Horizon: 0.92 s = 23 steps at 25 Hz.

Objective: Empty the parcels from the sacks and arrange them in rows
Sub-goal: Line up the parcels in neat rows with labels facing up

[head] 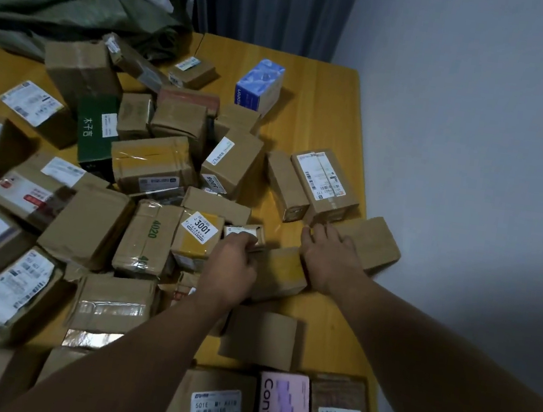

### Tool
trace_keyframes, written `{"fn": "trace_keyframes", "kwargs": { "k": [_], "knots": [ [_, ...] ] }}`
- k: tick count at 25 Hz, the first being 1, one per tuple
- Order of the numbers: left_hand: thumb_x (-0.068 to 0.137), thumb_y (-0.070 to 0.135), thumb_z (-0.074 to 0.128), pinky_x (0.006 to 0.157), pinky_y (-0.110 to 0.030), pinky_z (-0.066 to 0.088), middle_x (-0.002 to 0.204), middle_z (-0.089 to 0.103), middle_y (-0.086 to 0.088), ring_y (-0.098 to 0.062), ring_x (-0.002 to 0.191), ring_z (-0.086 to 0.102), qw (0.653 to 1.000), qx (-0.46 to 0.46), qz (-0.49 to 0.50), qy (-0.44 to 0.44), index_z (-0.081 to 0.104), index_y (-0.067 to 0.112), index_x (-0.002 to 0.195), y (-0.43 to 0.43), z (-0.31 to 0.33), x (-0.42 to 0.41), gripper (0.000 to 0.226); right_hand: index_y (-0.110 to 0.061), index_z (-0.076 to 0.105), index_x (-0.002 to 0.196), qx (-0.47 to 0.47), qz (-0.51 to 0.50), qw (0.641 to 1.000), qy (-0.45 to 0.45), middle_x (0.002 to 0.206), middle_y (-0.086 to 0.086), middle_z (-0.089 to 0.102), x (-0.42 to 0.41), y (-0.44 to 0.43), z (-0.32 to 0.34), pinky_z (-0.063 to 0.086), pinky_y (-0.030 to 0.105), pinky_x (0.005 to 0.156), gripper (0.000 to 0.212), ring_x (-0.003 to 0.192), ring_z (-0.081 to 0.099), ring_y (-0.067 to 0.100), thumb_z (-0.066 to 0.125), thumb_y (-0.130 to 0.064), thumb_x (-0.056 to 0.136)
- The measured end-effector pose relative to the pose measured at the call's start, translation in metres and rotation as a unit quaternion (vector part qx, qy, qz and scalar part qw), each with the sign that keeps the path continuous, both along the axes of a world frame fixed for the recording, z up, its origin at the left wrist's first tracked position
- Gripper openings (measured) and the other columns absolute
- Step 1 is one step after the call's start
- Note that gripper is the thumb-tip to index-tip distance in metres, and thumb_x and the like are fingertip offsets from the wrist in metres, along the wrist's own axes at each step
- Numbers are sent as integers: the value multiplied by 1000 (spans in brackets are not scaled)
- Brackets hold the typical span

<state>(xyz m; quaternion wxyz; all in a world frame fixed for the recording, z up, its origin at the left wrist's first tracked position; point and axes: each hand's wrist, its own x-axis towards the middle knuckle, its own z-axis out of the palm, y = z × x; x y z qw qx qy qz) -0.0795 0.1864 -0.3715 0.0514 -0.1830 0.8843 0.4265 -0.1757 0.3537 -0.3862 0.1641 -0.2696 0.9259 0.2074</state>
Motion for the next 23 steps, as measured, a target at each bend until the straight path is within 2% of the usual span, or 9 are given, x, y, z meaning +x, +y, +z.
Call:
{"fn": "trace_keyframes", "kwargs": {
  "k": [5,8,11,12,14,17,20,21,23],
  "knots": [
    [95,11,58,96,-36,47,126,60,-5,-24,116,56,998,59,-8,-34,53,13,135,9,24,4,41,-10,15,152,-38,-9,993,110,144,21,29,22,18,55,47,45,97,103,133,32,36,81,-30,75],
    [96,32,58,103,-41,45,129,59,-5,-28,121,54,982,171,38,-67,46,13,141,19,48,8,50,-3,16,153,-75,-22,981,177,142,25,31,38,30,89,46,49,101,105,129,34,39,79,-29,73],
    [77,75,53,99,-51,48,131,57,-7,-31,119,55,915,363,119,-127,49,23,135,26,68,11,78,2,21,150,-157,5,960,231,137,23,32,66,42,108,50,56,100,107,127,35,43,83,-19,65],
    [78,79,50,92,-49,52,128,57,-10,-31,116,56,889,419,128,-135,52,24,128,28,77,13,74,2,24,148,-187,23,952,241,137,23,33,77,46,109,53,54,96,106,128,37,44,84,-15,63],
    [87,74,48,80,-44,56,117,60,-12,-30,109,59,840,511,119,-136,58,24,113,30,95,17,57,1,27,146,-229,51,942,242,138,24,35,99,49,111,56,51,94,101,131,40,44,84,-9,63],
    [88,61,60,93,-52,54,109,64,-12,-29,104,62,806,562,107,-149,65,24,112,30,101,25,45,-2,28,147,-241,30,948,204,143,26,35,122,47,112,57,48,93,97,134,40,43,83,-7,68],
    [85,43,67,92,-53,54,108,66,-11,-27,100,61,834,523,93,-151,67,23,110,30,97,31,32,-11,30,149,-292,-19,947,132,151,15,29,132,48,113,56,44,96,83,140,35,33,77,-22,81],
    [85,38,68,91,-52,55,108,67,-11,-26,100,61,841,513,91,-147,67,22,111,30,93,33,31,-14,31,149,-333,-73,935,101,153,10,26,133,49,114,54,40,99,76,141,33,28,72,-27,86],
    [85,30,67,93,-52,54,108,68,-8,-24,99,61,846,508,83,-137,65,20,113,32,86,37,29,-16,35,146,-414,-192,885,88,150,5,29,132,46,118,51,28,96,59,137,38,23,61,-30,95]
  ]
}}
